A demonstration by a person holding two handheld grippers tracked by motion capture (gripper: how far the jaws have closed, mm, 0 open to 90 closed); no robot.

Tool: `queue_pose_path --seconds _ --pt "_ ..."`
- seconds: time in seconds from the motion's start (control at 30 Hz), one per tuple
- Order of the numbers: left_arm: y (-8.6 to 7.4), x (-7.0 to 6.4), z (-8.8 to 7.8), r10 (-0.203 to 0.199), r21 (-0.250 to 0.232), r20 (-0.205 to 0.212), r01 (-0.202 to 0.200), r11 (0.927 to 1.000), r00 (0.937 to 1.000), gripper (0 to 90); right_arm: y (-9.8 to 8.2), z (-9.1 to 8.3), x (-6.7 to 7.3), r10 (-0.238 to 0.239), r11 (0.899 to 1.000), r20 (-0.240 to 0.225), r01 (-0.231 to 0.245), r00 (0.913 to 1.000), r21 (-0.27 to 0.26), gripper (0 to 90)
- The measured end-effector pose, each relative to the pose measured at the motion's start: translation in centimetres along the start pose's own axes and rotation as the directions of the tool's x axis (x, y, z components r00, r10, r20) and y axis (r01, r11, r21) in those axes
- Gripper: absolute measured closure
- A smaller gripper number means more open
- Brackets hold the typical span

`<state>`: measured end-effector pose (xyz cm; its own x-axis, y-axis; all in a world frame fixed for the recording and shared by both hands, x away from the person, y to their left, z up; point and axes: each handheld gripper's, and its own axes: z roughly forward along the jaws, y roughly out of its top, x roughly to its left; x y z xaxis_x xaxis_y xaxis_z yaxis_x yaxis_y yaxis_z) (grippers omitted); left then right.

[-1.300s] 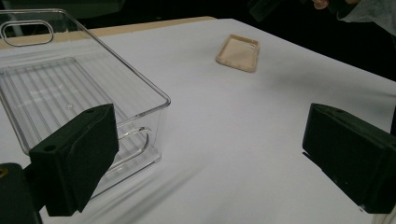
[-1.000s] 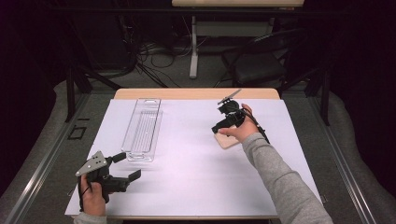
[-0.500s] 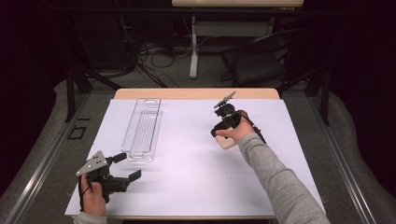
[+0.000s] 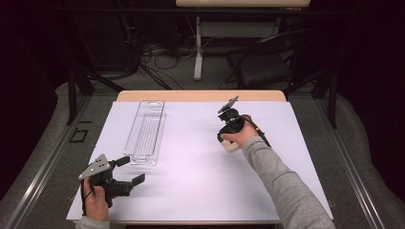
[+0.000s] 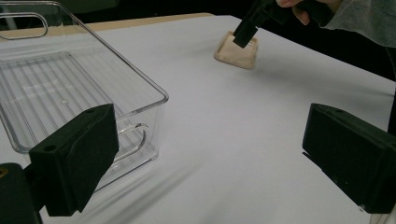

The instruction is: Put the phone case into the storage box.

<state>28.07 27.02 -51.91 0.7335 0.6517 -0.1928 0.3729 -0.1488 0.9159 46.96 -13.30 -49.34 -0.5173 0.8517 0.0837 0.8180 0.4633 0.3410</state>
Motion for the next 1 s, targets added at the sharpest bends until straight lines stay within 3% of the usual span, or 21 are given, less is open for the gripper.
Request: queue_pose_path --seconds 0.07,0.23,0.3,0.5,0.63,0.87,0.93,1.0 --pt "0.0 0.0 0.0 -0.003 0.000 0.000 0.003 1.0000 1.0000 3.8 0.0 0.2 0.1 0.028 1.000 -0.003 -0.028 0.9996 0.013 44.3" --pt "0.0 0.0 0.0 -0.004 0.002 -0.001 0.004 1.0000 1.0000 3.8 0.1 0.5 0.1 0.020 0.999 -0.007 -0.019 0.9998 0.031 54.5" --pt "0.0 0.0 0.1 -0.003 0.000 0.000 0.003 1.0000 1.0000 3.8 0.2 0.6 0.0 0.006 1.000 -0.001 -0.006 1.0000 0.030 55.0" --pt "0.0 0.0 0.1 -0.003 0.002 0.000 0.003 1.0000 1.0000 3.8 0.1 1.0 -0.2 0.028 0.999 0.011 -0.028 0.9996 0.038 52.5" --pt "0.0 0.1 0.1 -0.001 0.002 0.000 0.001 1.0000 1.0000 3.8 0.0 1.4 -0.1 0.043 0.998 0.033 -0.044 0.9985 0.050 56.6" --pt "0.0 0.1 0.1 -0.002 0.001 0.000 0.002 1.0000 1.0000 3.8 0.0 1.6 0.0 0.055 0.997 0.059 -0.057 0.9968 0.042 55.9" --pt "0.0 0.1 0.1 0.000 0.002 0.000 0.000 1.0000 1.0000 3.8 -0.1 1.7 0.0 0.082 0.995 0.050 -0.085 0.9953 0.061 55.9" --pt "0.0 0.1 0.1 -0.001 0.002 0.000 0.001 1.0000 1.0000 3.8 -0.1 1.9 -0.2 0.074 0.995 0.039 -0.077 0.9965 0.061 56.4"
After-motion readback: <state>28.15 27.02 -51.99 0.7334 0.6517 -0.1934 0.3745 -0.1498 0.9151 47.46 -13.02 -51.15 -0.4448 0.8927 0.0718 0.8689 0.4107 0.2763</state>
